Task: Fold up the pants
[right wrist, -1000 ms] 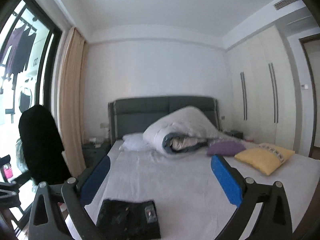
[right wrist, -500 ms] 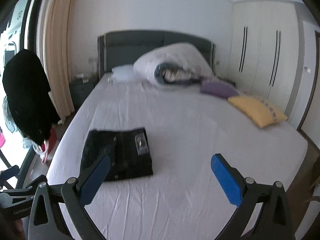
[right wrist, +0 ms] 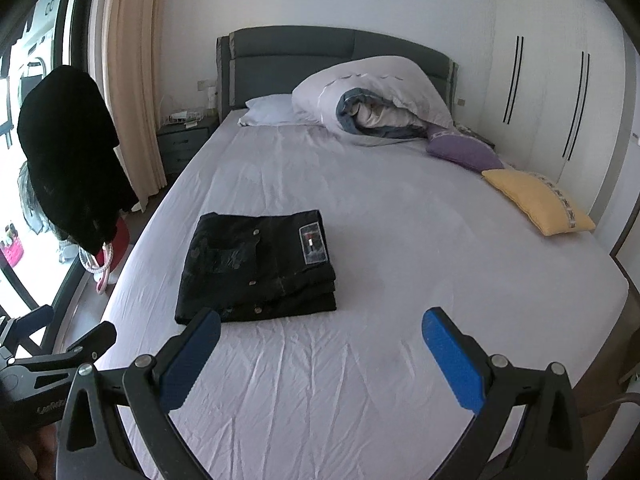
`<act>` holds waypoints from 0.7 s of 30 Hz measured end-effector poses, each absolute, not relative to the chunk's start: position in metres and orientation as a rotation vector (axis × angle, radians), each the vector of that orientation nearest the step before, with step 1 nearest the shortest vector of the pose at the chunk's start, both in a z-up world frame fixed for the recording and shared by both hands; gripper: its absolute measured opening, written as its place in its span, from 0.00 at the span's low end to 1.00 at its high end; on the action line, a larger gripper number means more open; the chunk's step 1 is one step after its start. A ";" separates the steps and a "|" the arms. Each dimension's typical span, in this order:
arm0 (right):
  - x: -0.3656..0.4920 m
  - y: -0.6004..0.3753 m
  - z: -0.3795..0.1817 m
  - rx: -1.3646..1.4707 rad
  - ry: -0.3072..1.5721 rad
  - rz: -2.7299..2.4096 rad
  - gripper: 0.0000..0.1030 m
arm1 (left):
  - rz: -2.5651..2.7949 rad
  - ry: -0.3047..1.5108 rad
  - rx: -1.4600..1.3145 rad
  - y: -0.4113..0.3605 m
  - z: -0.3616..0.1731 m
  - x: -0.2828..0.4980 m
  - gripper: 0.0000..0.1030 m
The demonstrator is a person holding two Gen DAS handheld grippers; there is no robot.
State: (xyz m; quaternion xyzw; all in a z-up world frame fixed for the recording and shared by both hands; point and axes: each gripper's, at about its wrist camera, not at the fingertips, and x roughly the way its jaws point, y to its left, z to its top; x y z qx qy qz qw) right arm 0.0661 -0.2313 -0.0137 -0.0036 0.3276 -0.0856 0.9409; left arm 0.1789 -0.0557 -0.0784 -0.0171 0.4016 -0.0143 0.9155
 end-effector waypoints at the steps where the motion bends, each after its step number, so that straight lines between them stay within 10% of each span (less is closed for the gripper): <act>1: 0.066 -0.230 -0.015 -0.007 0.672 -0.173 1.00 | -0.029 0.828 -0.035 -0.056 -0.079 0.179 1.00; 21: 0.068 -0.219 -0.030 -0.012 0.724 -0.153 1.00 | -0.021 0.843 -0.033 -0.057 -0.089 0.181 1.00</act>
